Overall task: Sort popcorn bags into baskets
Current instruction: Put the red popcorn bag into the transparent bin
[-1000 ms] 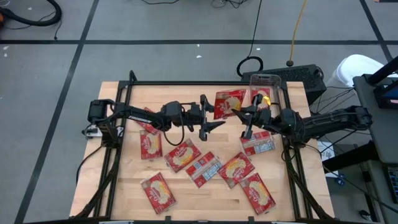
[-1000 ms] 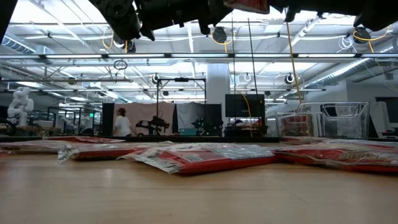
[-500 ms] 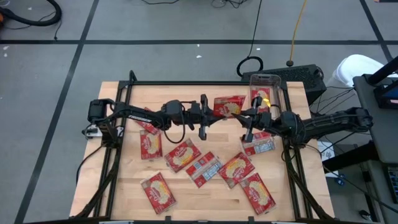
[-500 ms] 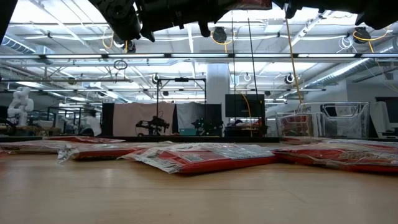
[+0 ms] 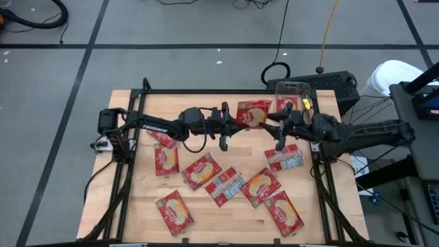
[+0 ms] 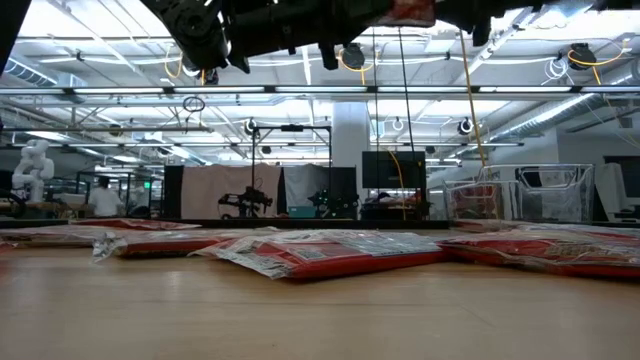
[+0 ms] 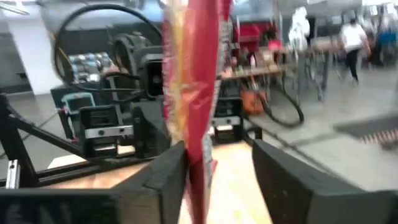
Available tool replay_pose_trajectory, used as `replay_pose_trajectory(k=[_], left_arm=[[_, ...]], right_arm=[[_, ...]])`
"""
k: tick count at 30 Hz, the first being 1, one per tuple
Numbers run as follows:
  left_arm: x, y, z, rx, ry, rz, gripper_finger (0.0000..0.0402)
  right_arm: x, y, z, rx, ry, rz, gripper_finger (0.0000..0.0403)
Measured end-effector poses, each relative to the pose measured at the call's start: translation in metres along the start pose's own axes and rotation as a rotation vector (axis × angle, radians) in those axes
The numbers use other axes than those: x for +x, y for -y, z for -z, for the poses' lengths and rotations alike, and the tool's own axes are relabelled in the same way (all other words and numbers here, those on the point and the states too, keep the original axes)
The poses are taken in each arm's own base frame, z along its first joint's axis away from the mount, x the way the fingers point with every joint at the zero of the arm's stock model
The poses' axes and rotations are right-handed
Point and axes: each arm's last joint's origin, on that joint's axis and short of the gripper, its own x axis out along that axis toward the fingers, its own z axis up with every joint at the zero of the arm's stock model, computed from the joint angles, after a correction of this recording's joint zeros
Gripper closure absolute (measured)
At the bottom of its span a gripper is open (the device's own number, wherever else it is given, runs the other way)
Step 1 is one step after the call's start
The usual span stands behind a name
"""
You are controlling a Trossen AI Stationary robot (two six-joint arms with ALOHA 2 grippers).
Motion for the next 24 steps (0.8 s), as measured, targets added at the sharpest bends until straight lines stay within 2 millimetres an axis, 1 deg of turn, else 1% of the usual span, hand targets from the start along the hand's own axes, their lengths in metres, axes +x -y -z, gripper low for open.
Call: replay_pose_trajectory(k=[3,5,7,10,15,18,21,24], left_arm=[[0.000,0.002,0.000,0.000,0.001,0.019,0.0376],[0.001,0.004,0.000,-0.006,0.002,0.027,0.0368],[0.001,0.007,0.000,-0.007,0.005,0.032,0.0367],[0.002,0.012,0.000,-0.010,0.002,0.046,0.0376],[0.003,0.017,0.001,-0.015,0.001,0.065,0.0378],[0.003,0.019,0.001,-0.024,0.003,0.067,0.0366],[0.003,0.020,0.001,-0.040,0.002,0.068,0.0362],[0.003,0.021,0.001,-0.042,0.003,0.067,0.0366]], right_arm=[[0.000,0.000,-0.020,0.009,-0.009,0.006,0.0189],[0.000,0.000,-0.030,-0.003,-0.025,0.008,0.0175],[0.000,-0.001,-0.040,-0.023,-0.038,0.006,0.0169],[0.000,-0.004,-0.052,-0.030,-0.048,-0.070,0.0172],[0.005,-0.009,-0.052,-0.048,-0.070,-0.171,0.0196],[0.008,-0.011,-0.049,-0.058,-0.087,-0.214,0.0216],[0.011,-0.012,-0.047,-0.063,-0.101,-0.220,0.0247],[0.011,-0.012,-0.047,-0.063,-0.100,-0.219,0.0288]])
